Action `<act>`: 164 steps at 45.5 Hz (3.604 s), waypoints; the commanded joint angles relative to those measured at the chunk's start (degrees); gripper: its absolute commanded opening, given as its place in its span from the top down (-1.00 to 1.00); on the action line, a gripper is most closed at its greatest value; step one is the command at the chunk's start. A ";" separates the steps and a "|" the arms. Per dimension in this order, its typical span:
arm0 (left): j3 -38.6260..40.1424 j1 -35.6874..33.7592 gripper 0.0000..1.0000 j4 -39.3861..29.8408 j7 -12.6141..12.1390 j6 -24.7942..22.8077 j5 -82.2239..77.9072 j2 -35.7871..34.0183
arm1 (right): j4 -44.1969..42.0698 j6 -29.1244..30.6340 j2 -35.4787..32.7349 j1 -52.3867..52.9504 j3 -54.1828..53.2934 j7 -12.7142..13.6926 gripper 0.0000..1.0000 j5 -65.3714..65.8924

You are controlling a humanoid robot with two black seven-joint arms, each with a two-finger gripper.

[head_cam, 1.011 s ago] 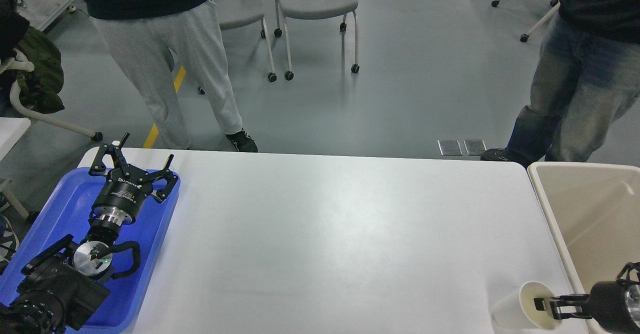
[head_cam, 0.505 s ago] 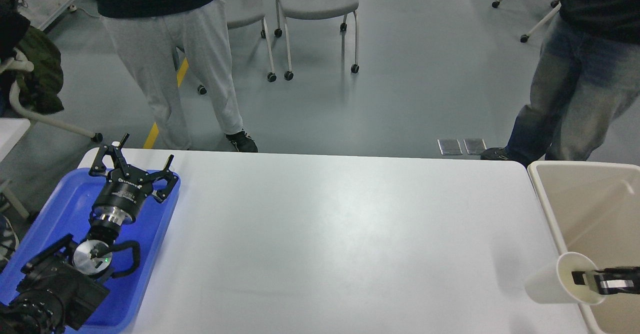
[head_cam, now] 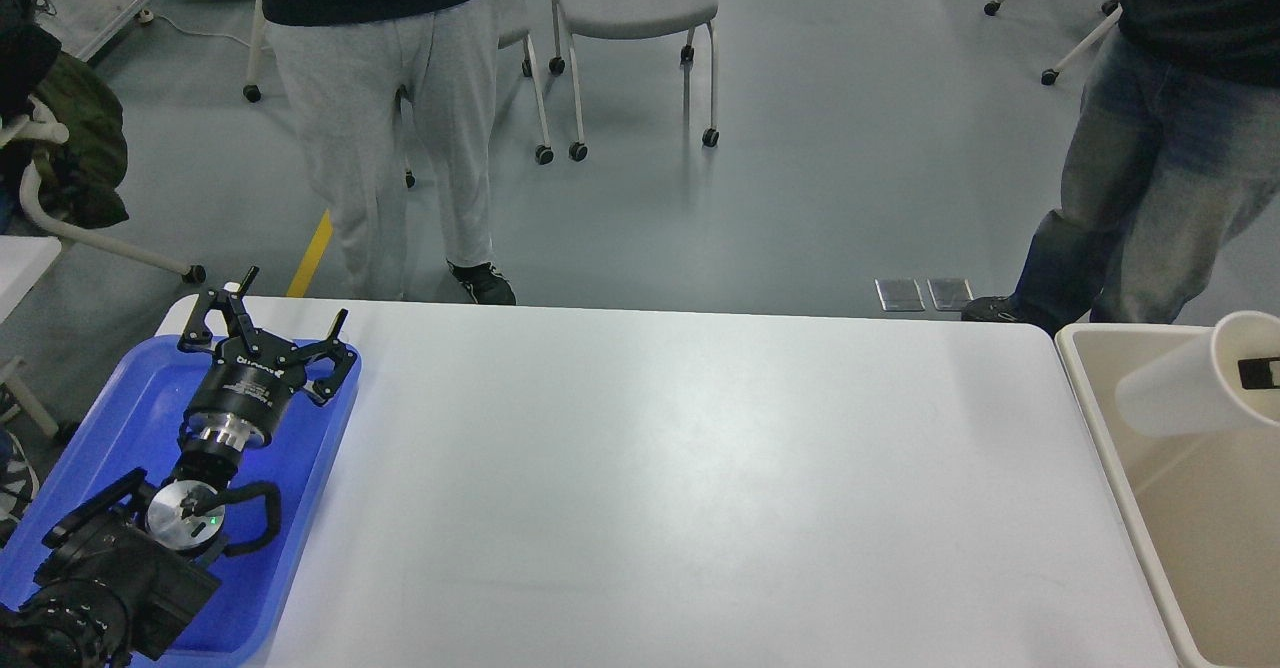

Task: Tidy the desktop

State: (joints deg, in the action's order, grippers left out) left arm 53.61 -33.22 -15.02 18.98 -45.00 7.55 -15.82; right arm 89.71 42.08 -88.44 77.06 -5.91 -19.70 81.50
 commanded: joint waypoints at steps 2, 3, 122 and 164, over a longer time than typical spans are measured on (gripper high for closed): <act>0.00 0.00 -1.00 -0.01 0.00 0.00 0.01 0.00 | -4.80 2.92 -0.33 7.84 -0.16 1.86 1.00 -0.73; 0.00 0.00 -1.00 -0.01 0.00 0.00 0.01 0.00 | -5.94 2.92 0.02 7.93 -0.16 2.12 1.00 -0.82; 0.00 0.00 -1.00 -0.01 0.00 0.00 0.09 0.00 | -92.17 -43.31 67.35 -38.04 -11.94 27.35 -1.00 -88.71; 0.00 0.00 -1.00 -0.01 0.09 0.00 0.09 0.00 | -80.93 -8.95 66.82 -20.37 -35.93 24.10 -1.00 -97.94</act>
State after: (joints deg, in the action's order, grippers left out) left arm 53.59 -33.23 -15.02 19.07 -45.00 7.65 -15.82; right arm 3.28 18.70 -22.65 55.56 -38.21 4.47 -14.49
